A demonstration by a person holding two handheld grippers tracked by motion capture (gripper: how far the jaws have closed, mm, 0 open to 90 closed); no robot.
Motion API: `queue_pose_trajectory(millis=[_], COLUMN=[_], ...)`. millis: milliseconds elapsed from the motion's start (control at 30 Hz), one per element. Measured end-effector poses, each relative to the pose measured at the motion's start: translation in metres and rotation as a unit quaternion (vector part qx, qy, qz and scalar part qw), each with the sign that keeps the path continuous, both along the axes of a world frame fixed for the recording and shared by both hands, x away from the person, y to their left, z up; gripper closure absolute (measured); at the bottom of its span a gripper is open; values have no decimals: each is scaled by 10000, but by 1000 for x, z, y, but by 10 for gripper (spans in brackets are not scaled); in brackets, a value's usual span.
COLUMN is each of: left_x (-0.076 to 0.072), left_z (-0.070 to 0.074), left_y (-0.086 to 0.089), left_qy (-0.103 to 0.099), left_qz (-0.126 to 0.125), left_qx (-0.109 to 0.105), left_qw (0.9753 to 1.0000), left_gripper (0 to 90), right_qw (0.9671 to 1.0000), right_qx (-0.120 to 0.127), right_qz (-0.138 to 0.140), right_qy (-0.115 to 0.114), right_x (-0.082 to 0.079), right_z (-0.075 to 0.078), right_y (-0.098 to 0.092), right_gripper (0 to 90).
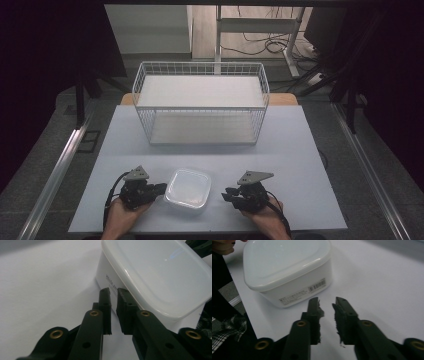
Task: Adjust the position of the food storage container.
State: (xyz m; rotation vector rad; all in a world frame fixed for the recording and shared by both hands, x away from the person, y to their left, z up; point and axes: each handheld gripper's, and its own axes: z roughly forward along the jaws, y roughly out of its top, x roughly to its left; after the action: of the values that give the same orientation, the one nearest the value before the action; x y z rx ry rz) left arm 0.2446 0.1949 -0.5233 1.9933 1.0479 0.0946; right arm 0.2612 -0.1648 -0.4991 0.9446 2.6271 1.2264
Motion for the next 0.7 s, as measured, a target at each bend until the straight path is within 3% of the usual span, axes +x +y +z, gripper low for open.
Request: queue_pose_trajectory(millis=[100, 300, 700], left_x=[-1, -1, 5], left_z=[0, -1, 0], left_y=[-5, -23, -47], left_qy=[43, 75, 19], left_qz=[-37, -201, -232], left_qx=[-41, -28, -49], left_qw=[10000, 9998, 9997], left_gripper=[848, 866, 898], right_qw=[9998, 9996, 9995], right_qx=[-26, -99, -90], right_qz=[116, 189, -289], right_qy=[185, 196, 92], right_x=[0, -2, 18], right_z=[-3, -5, 0], right_y=[6, 15, -2], right_gripper=[828, 865, 893])
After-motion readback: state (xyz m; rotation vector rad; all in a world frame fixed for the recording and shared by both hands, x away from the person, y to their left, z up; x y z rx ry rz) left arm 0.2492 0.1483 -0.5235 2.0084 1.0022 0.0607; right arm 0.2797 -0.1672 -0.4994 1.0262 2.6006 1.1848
